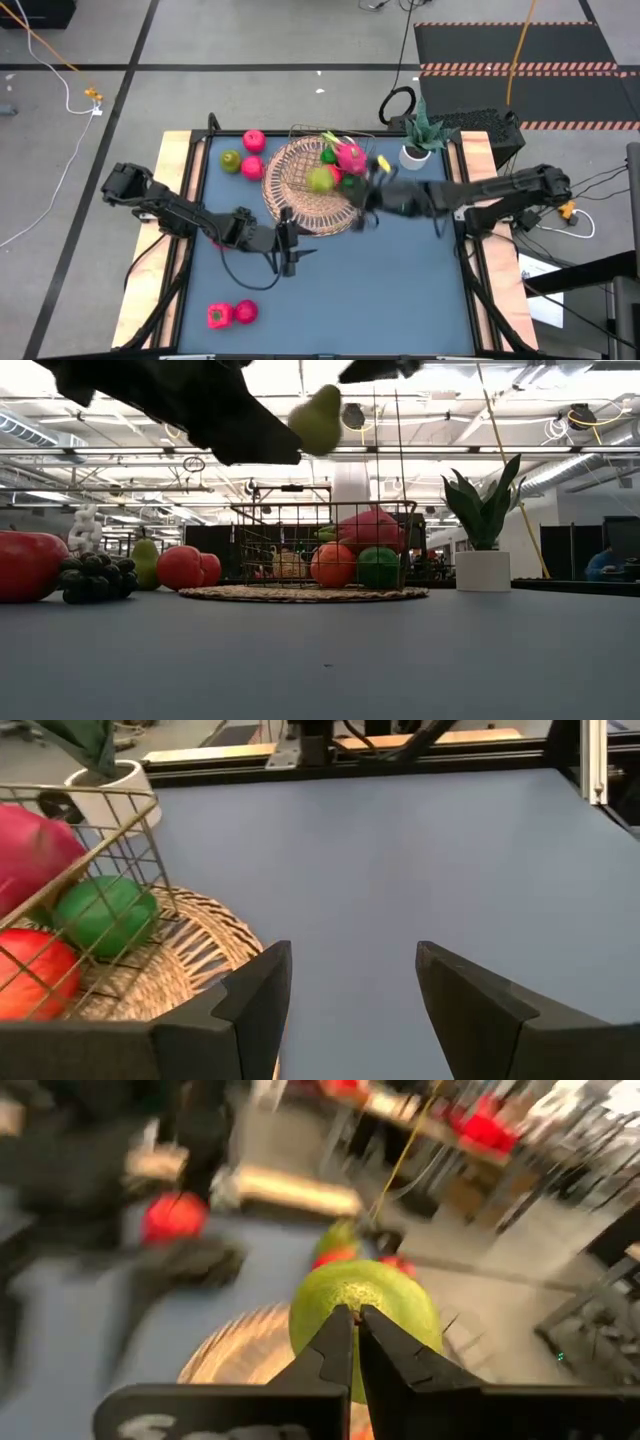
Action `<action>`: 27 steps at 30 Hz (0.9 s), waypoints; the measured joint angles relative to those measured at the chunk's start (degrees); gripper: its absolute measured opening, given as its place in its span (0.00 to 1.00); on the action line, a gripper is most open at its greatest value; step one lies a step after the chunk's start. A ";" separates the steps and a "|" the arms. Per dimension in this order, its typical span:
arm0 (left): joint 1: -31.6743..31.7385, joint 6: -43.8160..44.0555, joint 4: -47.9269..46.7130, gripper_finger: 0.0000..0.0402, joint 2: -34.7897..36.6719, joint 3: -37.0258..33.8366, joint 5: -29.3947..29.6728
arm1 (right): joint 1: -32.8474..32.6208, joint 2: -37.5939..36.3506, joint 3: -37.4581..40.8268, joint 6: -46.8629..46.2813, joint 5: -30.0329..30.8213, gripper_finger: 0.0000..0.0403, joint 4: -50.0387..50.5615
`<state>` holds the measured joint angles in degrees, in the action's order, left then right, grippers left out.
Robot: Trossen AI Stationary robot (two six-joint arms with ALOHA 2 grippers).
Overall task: Build produce basket
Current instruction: Put the pear into the gold wire basket
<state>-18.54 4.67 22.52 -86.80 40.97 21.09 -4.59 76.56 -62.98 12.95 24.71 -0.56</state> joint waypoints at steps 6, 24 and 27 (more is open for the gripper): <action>-5.91 0.82 -1.77 0.54 0.00 0.00 13.32 | 14.32 5.32 -0.02 -1.50 -12.09 0.00 -8.65; -8.70 13.73 -13.07 0.54 0.72 0.00 29.58 | 27.27 25.07 -15.80 -7.14 -26.63 0.00 4.01; -8.70 14.00 -13.51 0.54 0.72 0.00 29.58 | 27.49 25.57 -16.98 -7.98 -26.56 0.02 6.62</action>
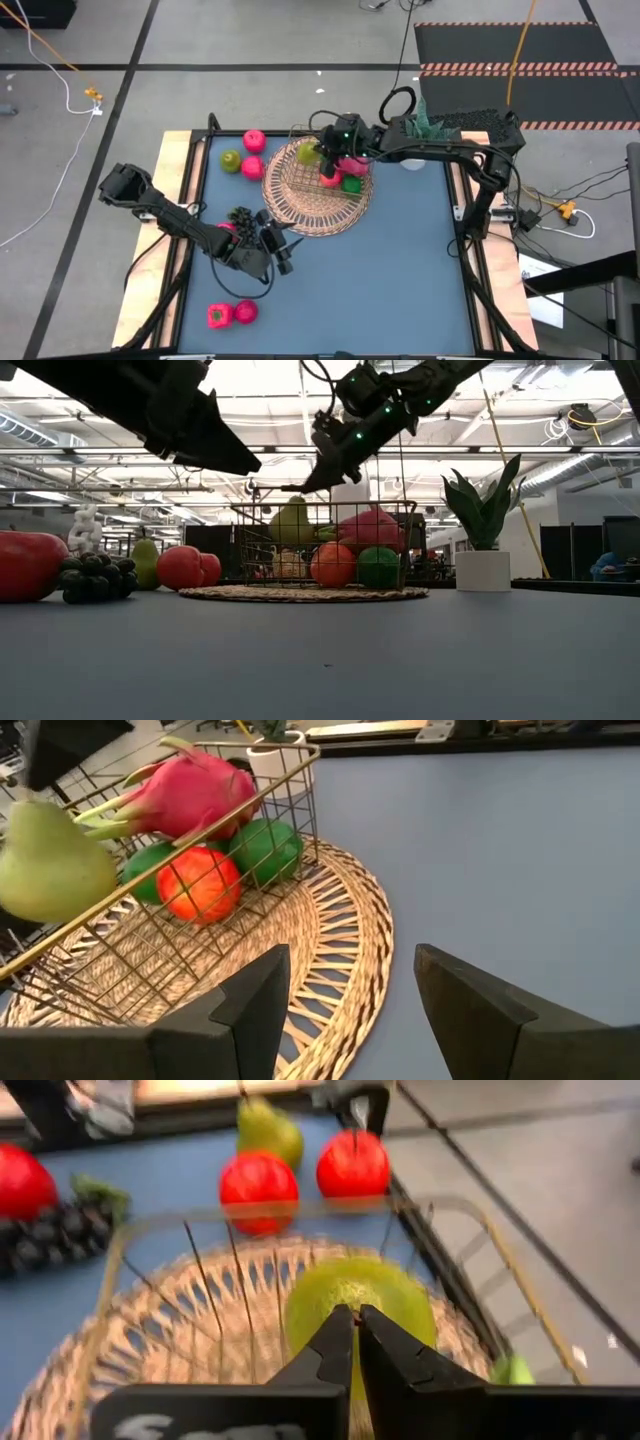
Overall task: Build produce basket
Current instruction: Put the pear into the gold wire basket
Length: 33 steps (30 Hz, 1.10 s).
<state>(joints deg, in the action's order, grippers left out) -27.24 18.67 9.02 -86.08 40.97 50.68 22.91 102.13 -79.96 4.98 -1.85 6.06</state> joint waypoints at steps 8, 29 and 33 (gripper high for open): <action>0.64 -2.09 0.00 0.54 0.00 0.00 0.02 | 0.15 -0.33 -0.05 0.67 0.53 0.18 2.23; -1.29 5.20 -9.44 0.54 0.00 0.00 0.39 | -8.05 -11.07 -1.18 6.83 3.93 0.36 0.40; -1.70 10.37 -14.96 0.54 0.00 0.00 0.39 | -8.08 -13.26 0.07 2.54 -2.16 0.35 0.55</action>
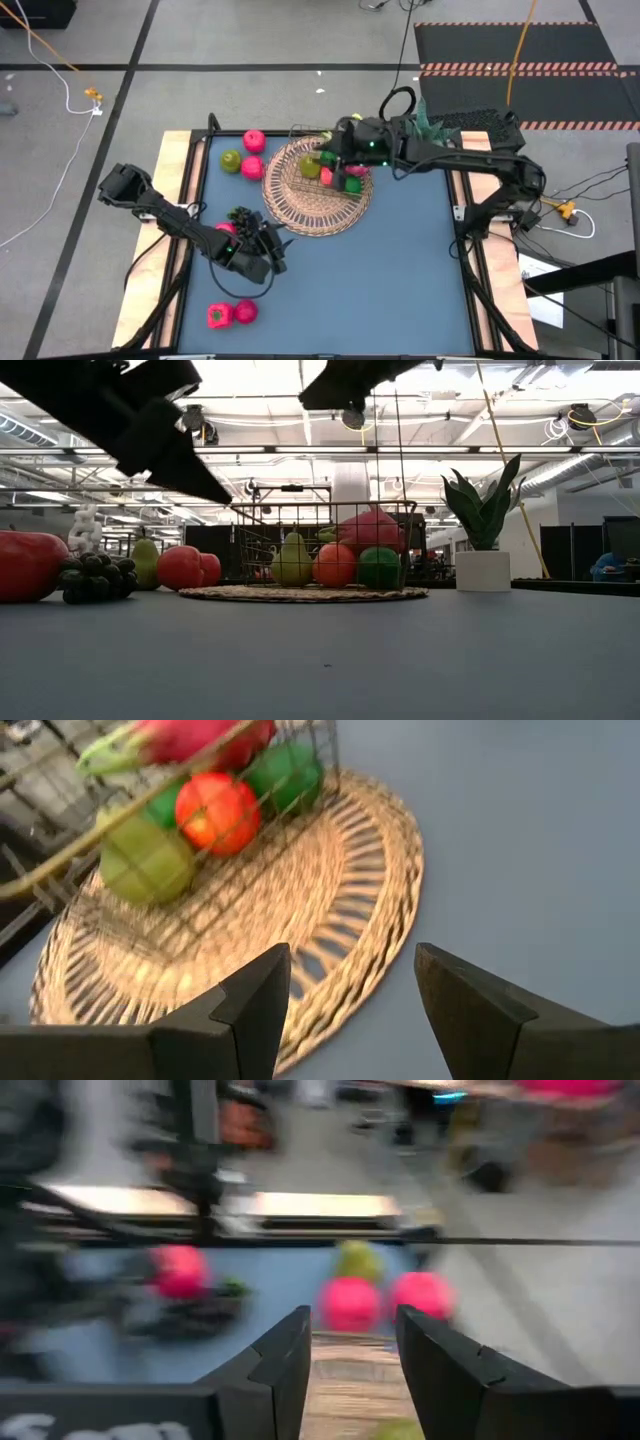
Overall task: Build produce basket
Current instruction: Put the pear into the gold wire basket
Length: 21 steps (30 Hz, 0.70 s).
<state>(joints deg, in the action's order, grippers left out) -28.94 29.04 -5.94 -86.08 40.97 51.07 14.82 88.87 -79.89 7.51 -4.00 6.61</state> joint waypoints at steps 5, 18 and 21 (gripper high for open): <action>-0.50 5.88 -7.31 0.54 0.83 0.00 -0.70 | -4.57 -0.36 6.83 -3.29 -4.52 0.35 -1.33; -0.42 38.78 -40.35 0.54 12.82 0.03 -6.42 | -18.63 -0.65 29.26 -14.06 -2.08 0.34 -29.56; -0.56 44.17 -44.58 0.54 14.09 0.02 -7.40 | -21.36 -0.62 30.17 -13.93 -2.17 0.34 -29.64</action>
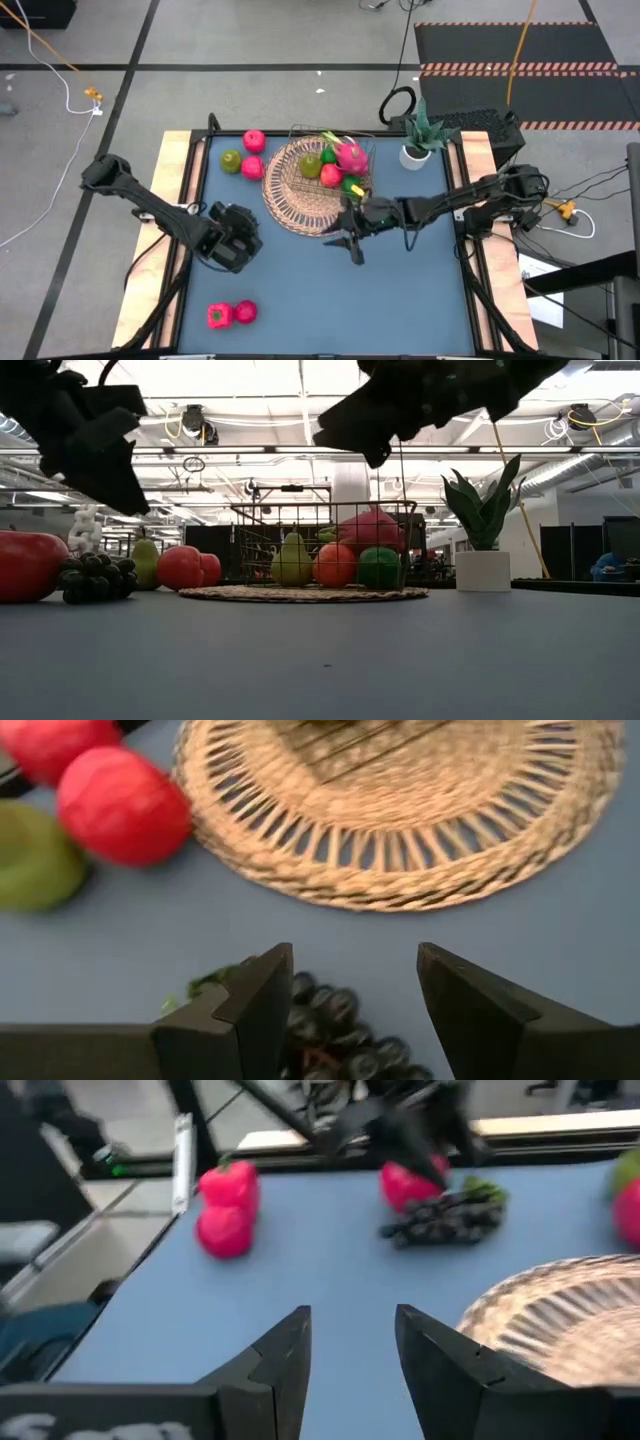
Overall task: Build produce basket
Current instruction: Put the pear into the gold wire basket
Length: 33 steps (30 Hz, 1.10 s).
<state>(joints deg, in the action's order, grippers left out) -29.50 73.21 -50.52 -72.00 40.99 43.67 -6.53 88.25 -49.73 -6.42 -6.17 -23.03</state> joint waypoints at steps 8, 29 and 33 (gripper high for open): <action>1.99 1.72 -3.39 0.54 0.45 0.00 0.03 | -4.73 0.04 -0.01 8.46 0.19 0.35 -5.17; 41.57 -31.83 -1.63 0.64 7.01 1.55 -4.99 | 4.34 -1.27 -7.53 10.34 9.03 0.67 -4.80; 50.72 -38.30 1.17 0.79 7.75 1.73 -8.73 | 4.18 -1.25 -7.53 9.71 8.90 0.70 -3.62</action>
<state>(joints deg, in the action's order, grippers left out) 21.22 34.91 -49.35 -64.24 42.72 34.94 -2.36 87.00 -57.25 3.29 2.72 -26.65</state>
